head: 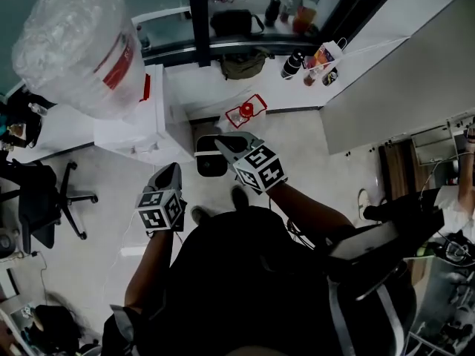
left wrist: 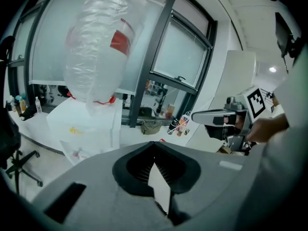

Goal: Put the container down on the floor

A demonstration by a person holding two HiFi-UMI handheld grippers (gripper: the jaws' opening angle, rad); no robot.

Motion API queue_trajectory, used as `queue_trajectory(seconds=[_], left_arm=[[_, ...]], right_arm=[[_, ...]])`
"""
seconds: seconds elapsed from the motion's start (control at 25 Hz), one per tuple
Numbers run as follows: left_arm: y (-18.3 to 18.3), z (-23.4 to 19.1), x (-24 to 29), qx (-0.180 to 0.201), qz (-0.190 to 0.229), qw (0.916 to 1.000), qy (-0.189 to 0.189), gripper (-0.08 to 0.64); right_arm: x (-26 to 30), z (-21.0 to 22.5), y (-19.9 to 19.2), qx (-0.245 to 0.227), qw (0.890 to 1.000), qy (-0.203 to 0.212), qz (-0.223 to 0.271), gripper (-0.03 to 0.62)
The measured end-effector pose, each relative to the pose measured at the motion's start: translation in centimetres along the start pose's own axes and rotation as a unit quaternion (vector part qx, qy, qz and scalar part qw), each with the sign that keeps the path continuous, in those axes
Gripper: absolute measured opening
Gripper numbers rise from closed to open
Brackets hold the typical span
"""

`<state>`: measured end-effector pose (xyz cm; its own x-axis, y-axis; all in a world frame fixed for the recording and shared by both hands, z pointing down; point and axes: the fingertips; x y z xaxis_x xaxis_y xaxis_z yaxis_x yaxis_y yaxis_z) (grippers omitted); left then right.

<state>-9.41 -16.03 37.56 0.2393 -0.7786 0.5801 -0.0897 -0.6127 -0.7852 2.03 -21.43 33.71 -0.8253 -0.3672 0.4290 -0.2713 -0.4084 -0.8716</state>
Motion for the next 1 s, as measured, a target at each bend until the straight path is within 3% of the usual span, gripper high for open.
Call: queue_trajectory(seconds=[0.24, 0.44, 0.76, 1.0], left_arm=[[0.8, -1.4, -1.3, -0.014, 0.016, 0.9997, 0.014, 0.006], [1.0, -1.4, -1.6, -0.029, 0.018, 0.9993, 0.015, 0.006], [1.7, -1.8, -1.7, -0.013, 0.026, 0.9995, 0.008, 0.006], [2.0, -2.1, -1.7, -0.018, 0.031, 0.9993, 0.009, 0.006]], right_arm=[[-0.7, -2.5, 2.1, -0.054, 0.998, 0.005, 0.010, 0.009], [-1.2, -2.0, 2.6, -0.037, 0.999, -0.007, 0.024, 0.008], [-1.1, -1.3, 2.9, -0.005, 0.999, -0.023, 0.045, 0.008], [-1.0, -1.2, 3.2, -0.009, 0.998, -0.028, 0.050, 0.008]])
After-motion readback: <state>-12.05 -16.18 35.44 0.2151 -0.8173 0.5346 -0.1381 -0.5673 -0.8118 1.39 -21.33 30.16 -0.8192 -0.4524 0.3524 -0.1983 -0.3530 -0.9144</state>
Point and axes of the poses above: the fingertips, and each gripper's own axes: x forward along the fingers, z to its right, y out of its top, and after that the axes turned 9 degrees about y, right-handed
